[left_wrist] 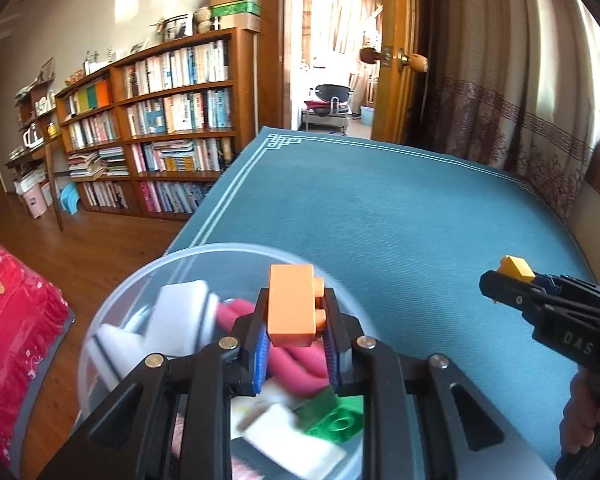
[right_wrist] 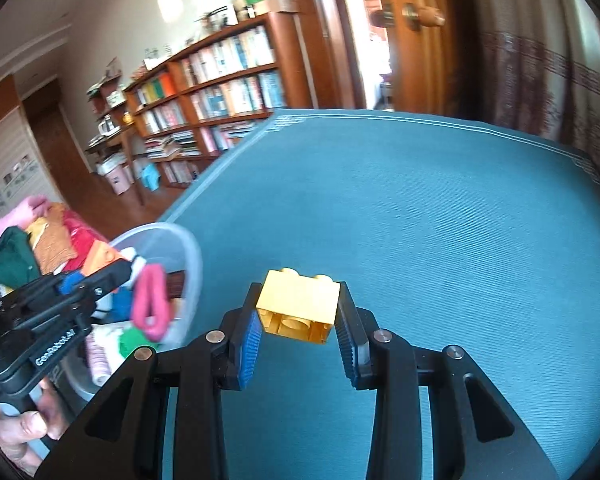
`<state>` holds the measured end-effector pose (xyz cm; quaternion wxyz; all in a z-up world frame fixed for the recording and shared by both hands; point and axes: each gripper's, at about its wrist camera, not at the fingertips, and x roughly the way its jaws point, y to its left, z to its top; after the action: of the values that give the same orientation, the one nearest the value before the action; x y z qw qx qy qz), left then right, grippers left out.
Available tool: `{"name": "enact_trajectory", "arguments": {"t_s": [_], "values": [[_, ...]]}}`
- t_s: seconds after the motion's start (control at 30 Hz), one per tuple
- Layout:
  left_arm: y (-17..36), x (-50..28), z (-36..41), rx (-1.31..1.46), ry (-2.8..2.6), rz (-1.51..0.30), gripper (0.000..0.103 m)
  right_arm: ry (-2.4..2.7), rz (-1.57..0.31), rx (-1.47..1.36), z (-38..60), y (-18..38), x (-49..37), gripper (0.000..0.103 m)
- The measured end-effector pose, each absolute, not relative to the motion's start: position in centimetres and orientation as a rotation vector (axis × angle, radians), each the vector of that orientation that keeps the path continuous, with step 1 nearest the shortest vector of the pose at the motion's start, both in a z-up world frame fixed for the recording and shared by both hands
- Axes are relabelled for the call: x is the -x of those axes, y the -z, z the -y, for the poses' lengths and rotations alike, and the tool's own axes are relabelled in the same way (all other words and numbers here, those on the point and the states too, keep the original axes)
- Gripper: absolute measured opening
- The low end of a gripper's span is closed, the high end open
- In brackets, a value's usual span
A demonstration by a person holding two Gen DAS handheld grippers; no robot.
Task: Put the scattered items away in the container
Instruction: 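Carry the orange and yellow bricks over the bowl and release both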
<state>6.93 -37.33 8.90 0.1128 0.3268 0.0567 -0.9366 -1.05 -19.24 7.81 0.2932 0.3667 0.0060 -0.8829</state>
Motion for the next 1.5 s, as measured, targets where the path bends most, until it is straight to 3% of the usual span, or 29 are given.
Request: {"name": "enact_trajectory", "arguments": {"t_s": [0.47, 0.97, 1.0, 1.03, 1.13, 1.2, 1.5], "values": [[-8.8, -10.2, 42.6, -0.931, 2.681, -0.249, 0.026, 2.222, -0.081, -0.951, 25.8, -7.9, -1.5, 0.037], [-7.7, -10.5, 43.0, -1.020, 2.744, -0.298, 0.026, 2.136, -0.115, -0.961, 30.5, -7.6, -1.9, 0.037], [-7.7, -10.6, 43.3, -1.031, 2.746, -0.306, 0.031, 2.130, -0.107, -0.967, 30.6, -7.6, -1.6, 0.037], [-7.6, -10.7, 43.5, -1.037, 2.747, -0.324, 0.047, 2.127, -0.101, -0.970, 30.7, -7.6, -1.5, 0.037], [-7.9, -11.4, 43.8, -0.993, 2.751, -0.348, 0.071, 2.132, -0.098, -0.965, 30.8, -7.7, -1.2, 0.037], [-8.0, -11.9, 44.0, -0.978, 2.739, -0.336, 0.077, 2.134, -0.098, -0.963, 30.8, -7.8, -1.1, 0.037], [-8.1, -13.8, 44.7, -0.949, 2.648, -0.255, 0.087, 2.106, -0.113, -0.954, 32.0, -7.6, -1.0, 0.037]]}}
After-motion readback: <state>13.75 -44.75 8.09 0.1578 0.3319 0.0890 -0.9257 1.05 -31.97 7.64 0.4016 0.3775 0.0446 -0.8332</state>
